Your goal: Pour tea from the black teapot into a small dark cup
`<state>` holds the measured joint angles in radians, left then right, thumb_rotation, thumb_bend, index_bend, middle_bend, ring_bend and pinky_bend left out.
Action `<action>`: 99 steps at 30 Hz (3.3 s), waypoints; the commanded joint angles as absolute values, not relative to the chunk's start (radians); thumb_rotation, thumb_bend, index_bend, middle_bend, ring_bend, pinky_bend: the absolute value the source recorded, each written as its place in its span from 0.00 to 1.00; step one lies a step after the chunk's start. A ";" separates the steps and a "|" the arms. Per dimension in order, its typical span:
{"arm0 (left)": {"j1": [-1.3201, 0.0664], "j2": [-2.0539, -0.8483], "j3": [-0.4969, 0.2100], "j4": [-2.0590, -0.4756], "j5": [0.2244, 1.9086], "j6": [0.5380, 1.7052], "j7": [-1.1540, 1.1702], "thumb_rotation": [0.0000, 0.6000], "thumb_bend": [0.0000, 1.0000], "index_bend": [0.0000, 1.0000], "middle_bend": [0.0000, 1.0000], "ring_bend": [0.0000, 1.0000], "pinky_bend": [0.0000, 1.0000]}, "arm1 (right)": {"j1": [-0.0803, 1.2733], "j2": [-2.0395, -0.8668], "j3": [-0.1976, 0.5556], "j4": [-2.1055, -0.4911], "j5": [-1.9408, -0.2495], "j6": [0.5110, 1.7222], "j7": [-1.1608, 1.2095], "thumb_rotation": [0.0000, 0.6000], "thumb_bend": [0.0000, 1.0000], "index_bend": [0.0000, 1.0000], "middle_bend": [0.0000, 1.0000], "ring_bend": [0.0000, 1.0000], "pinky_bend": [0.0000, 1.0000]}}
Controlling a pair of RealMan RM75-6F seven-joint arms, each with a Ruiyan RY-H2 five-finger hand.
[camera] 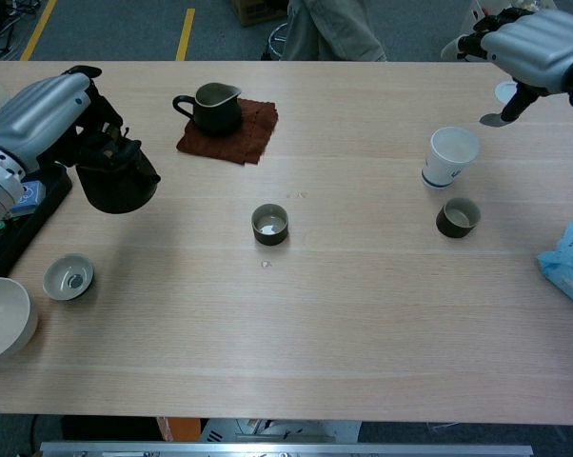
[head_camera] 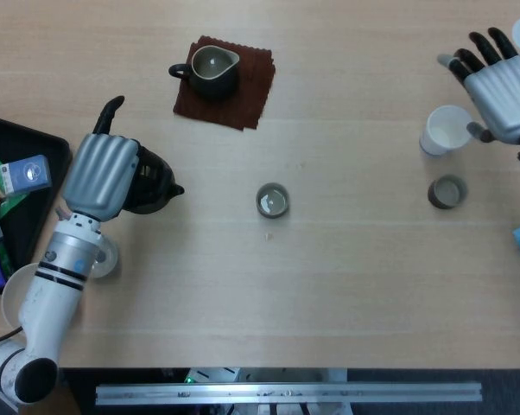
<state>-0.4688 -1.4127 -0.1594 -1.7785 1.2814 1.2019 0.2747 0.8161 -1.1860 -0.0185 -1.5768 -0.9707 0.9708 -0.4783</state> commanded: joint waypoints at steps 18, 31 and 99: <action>-0.560 -1.555 -0.201 -1.798 1.173 1.184 0.432 1.00 0.39 1.00 1.00 0.84 0.07 | 0.679 -1.111 -0.003 -1.454 -1.082 0.953 -0.299 1.00 0.18 0.15 0.20 0.01 0.05; -0.600 -1.640 -0.198 -1.760 1.131 1.196 0.504 1.00 0.39 1.00 1.00 0.84 0.07 | 0.634 -1.116 0.018 -1.411 -1.106 0.932 -0.251 1.00 0.18 0.15 0.20 0.01 0.05; -0.678 -1.867 -0.158 -1.500 1.218 1.273 0.725 1.00 0.39 1.00 0.99 0.84 0.07 | 0.545 -1.116 0.082 -1.332 -1.173 0.872 -0.147 1.00 0.18 0.15 0.20 0.01 0.05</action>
